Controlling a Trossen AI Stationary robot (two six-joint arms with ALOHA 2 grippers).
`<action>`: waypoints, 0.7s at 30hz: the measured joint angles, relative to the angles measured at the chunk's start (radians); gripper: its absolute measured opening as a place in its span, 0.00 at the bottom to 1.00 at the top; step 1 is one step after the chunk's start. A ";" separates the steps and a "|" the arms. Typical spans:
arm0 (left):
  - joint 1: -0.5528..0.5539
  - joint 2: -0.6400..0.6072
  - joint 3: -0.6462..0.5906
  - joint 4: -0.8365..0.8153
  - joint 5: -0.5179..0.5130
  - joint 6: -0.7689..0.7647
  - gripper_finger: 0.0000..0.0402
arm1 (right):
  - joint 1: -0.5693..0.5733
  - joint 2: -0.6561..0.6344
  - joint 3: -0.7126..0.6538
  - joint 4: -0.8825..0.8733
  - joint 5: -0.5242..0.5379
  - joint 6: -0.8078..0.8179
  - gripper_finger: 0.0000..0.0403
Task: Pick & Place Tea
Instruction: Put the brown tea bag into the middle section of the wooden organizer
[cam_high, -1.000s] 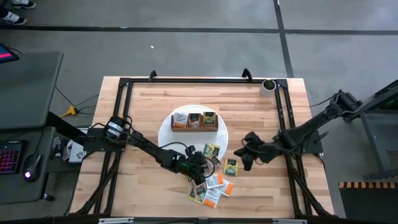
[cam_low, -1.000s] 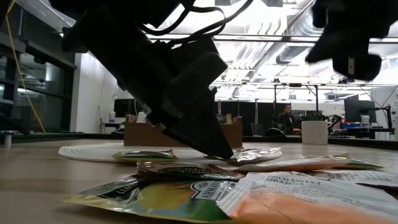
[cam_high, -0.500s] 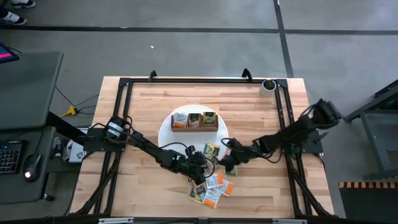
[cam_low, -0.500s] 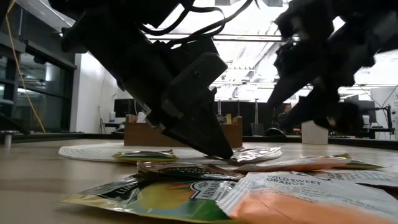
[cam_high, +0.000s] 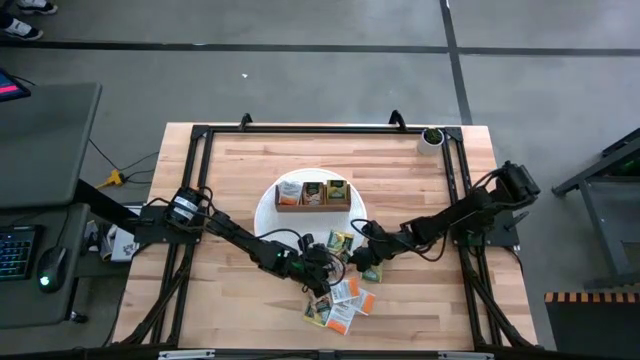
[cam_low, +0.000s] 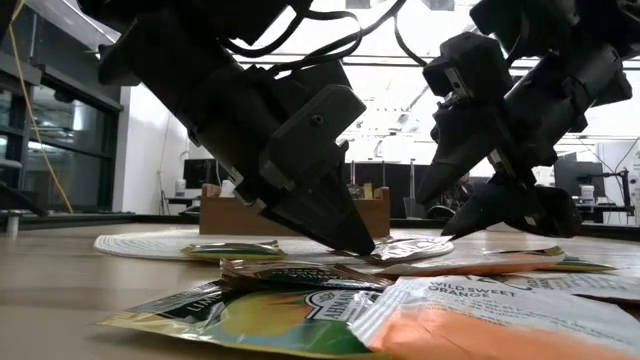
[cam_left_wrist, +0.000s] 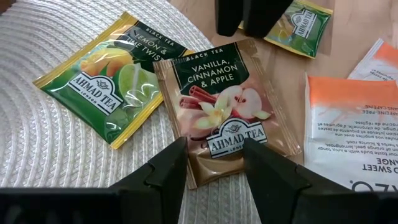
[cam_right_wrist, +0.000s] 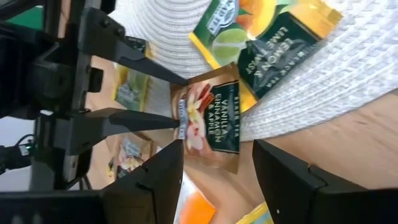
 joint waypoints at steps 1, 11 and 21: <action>0.000 0.000 0.000 0.000 0.000 0.000 0.38 | 0.000 0.000 0.000 -0.002 -0.001 0.000 0.47; 0.000 0.000 0.000 0.000 0.000 0.000 0.38 | 0.000 0.005 0.000 -0.019 -0.001 0.015 0.47; 0.000 0.001 -0.001 0.003 0.000 0.001 0.38 | 0.000 0.093 0.001 0.106 -0.021 0.041 0.47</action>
